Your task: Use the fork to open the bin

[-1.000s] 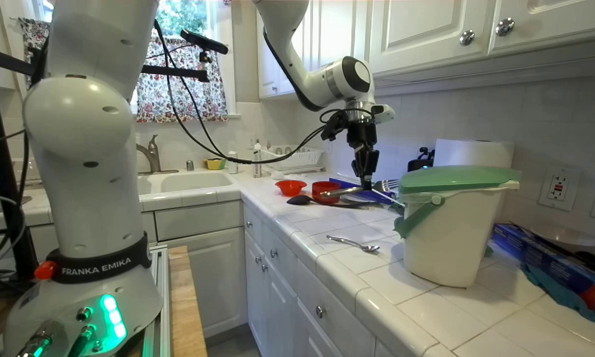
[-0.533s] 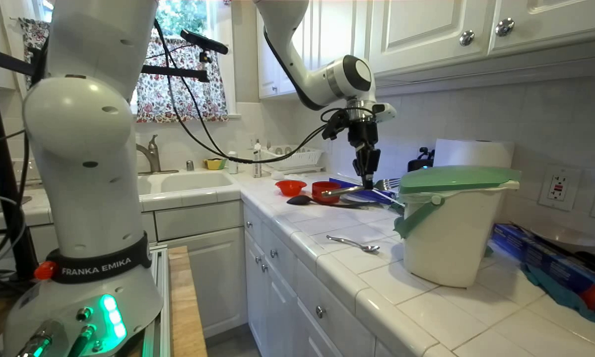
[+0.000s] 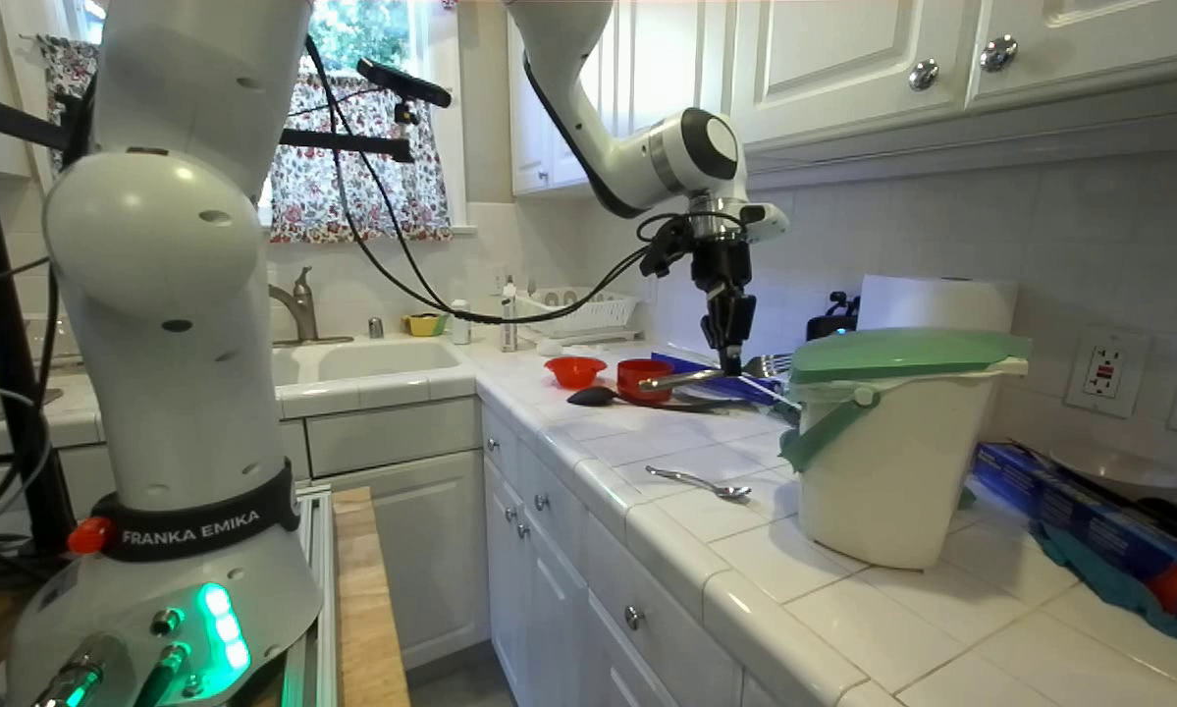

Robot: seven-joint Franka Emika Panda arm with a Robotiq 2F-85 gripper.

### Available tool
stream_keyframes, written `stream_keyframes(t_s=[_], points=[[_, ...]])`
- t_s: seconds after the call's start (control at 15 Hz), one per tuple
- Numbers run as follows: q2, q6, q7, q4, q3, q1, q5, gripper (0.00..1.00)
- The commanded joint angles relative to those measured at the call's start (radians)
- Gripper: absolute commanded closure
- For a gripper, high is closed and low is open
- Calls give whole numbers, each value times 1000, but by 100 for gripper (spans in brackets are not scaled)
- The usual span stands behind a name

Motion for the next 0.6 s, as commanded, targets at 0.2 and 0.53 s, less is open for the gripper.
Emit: stream_keyframes(t_s=[0.2,0.53], points=[[22,-20,-48,29,4,-14,14,97],[29,-23,-68,33,5,-15,16,97]])
